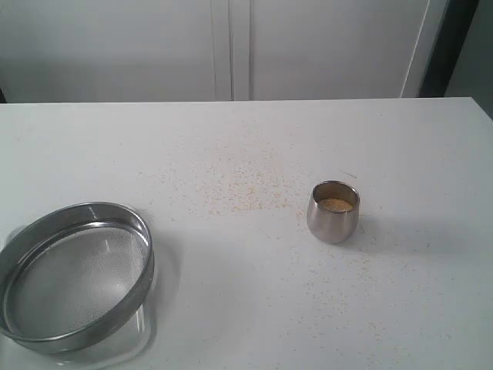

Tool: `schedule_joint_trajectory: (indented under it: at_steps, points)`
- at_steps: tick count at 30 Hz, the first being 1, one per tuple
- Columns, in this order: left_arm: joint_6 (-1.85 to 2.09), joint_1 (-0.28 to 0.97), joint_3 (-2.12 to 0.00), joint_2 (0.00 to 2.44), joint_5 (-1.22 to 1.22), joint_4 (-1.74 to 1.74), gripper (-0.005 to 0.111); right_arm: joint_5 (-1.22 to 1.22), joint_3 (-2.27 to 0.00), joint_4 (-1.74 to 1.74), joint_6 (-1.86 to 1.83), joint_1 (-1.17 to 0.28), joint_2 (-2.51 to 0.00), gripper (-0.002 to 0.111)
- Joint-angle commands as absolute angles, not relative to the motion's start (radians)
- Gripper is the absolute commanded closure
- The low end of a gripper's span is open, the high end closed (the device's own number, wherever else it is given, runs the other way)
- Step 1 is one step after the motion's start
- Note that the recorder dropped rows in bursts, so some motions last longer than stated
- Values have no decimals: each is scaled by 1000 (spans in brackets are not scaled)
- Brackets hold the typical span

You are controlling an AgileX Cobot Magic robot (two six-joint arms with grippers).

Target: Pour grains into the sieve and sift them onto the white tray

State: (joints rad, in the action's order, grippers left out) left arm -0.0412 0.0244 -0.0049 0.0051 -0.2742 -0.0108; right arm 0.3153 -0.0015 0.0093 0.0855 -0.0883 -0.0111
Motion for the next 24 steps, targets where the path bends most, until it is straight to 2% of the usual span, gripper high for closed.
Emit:
schedule_joint_trajectory:
  at_steps: [1,12,24]
  points:
    - [-41,22,0,0,-269,-22,107,284,0,0,87,-90,-9,108]
    - [-41,22,0,0,-256,-22,107,66,0,8,114,-90,-9,108]
    - [-83,22,0,0,-254,-26,107,-175,0,8,430,-90,-9,108]
